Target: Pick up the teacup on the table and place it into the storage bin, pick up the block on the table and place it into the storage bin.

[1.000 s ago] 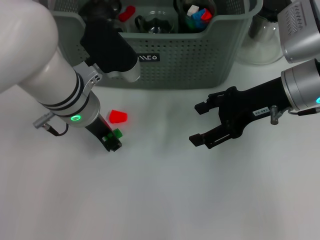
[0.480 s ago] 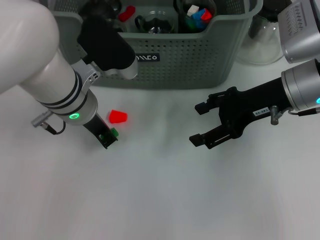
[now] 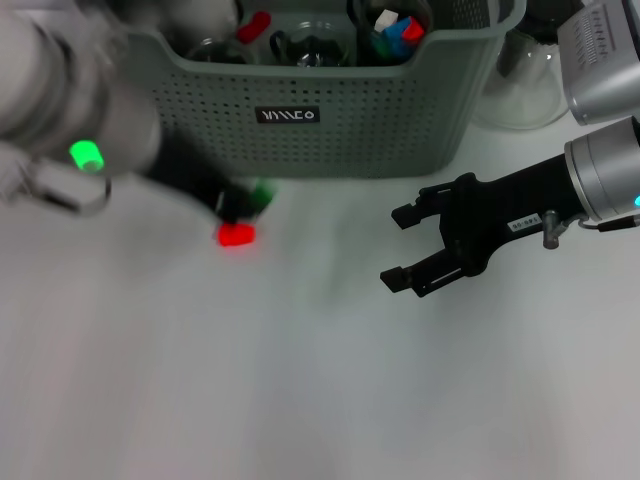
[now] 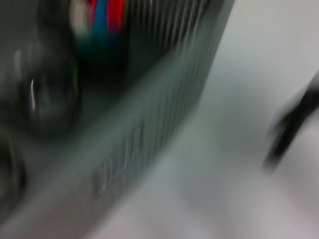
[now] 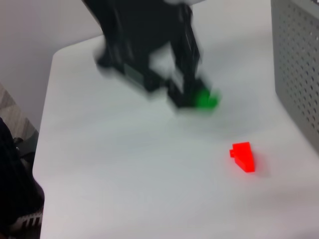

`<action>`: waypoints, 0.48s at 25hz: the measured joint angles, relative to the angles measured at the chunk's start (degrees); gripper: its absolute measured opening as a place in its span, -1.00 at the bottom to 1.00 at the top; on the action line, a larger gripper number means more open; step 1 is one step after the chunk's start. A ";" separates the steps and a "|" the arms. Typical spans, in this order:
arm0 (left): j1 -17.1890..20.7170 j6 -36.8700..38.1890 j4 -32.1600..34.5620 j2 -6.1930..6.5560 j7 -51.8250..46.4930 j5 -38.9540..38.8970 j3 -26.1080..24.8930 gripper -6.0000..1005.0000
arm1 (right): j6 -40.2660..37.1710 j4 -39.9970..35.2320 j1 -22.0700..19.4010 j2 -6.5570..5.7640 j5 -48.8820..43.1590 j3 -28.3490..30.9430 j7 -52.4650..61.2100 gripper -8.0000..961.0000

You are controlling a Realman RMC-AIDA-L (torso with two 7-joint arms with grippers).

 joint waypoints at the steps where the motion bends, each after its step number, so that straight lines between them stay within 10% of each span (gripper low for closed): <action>1: -0.05 0.99 2.70 0.12 0.20 -3.09 -2.53 -0.62 | 0.02 0.00 0.00 -0.01 0.02 0.00 0.01 0.97; 7: -6.66 0.94 10.19 0.42 3.79 -17.08 -18.60 -0.61 | -0.05 0.02 -0.12 -0.02 0.02 -0.42 -0.19 0.97; 12: -18.02 -10.62 -4.22 1.93 5.52 -10.17 -21.07 -0.61 | 0.02 0.09 -0.15 -0.02 0.02 -0.44 -0.01 0.97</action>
